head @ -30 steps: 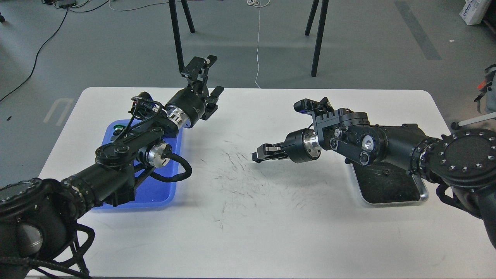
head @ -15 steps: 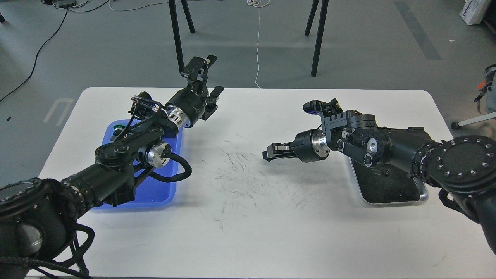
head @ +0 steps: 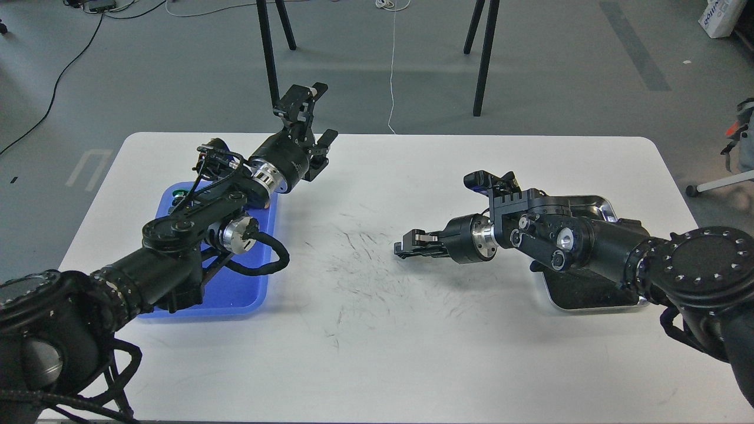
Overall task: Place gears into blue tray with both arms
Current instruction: 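Carry the gear toward the table center and release it there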
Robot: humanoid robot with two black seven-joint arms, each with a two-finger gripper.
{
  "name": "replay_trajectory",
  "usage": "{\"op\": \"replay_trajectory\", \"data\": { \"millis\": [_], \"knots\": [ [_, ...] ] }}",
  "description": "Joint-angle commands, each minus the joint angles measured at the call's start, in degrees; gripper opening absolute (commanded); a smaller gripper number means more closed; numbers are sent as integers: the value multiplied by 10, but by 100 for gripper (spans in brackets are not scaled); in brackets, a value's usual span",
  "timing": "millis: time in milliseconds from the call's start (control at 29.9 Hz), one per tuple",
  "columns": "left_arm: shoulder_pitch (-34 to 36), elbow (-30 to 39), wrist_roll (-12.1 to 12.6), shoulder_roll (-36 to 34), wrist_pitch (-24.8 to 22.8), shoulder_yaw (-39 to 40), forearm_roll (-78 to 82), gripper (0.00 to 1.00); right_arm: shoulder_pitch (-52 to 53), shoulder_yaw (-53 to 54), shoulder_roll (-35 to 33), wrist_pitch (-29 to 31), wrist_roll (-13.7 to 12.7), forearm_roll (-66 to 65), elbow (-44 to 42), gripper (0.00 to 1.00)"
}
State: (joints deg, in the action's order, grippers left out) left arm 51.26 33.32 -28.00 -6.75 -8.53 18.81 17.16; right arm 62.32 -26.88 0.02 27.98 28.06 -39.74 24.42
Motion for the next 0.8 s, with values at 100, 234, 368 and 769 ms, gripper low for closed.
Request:
{"op": "replay_trajectory", "data": {
  "millis": [100,234,368,769],
  "knots": [
    [0,0,0,0,0,0,0,100,-3,0,0,0,-1,-1,-9,22],
    [1,0,0,0,0,0,0,100,1,0,0,0,-1,0,-11,30],
    [1,0,0,1,0,0,0,100,5,0,0,0,-1,3,-11,49],
    [1,0,0,0,-1,0,0,100,68,7,0,0,-1,3,8,72]
  ]
}}
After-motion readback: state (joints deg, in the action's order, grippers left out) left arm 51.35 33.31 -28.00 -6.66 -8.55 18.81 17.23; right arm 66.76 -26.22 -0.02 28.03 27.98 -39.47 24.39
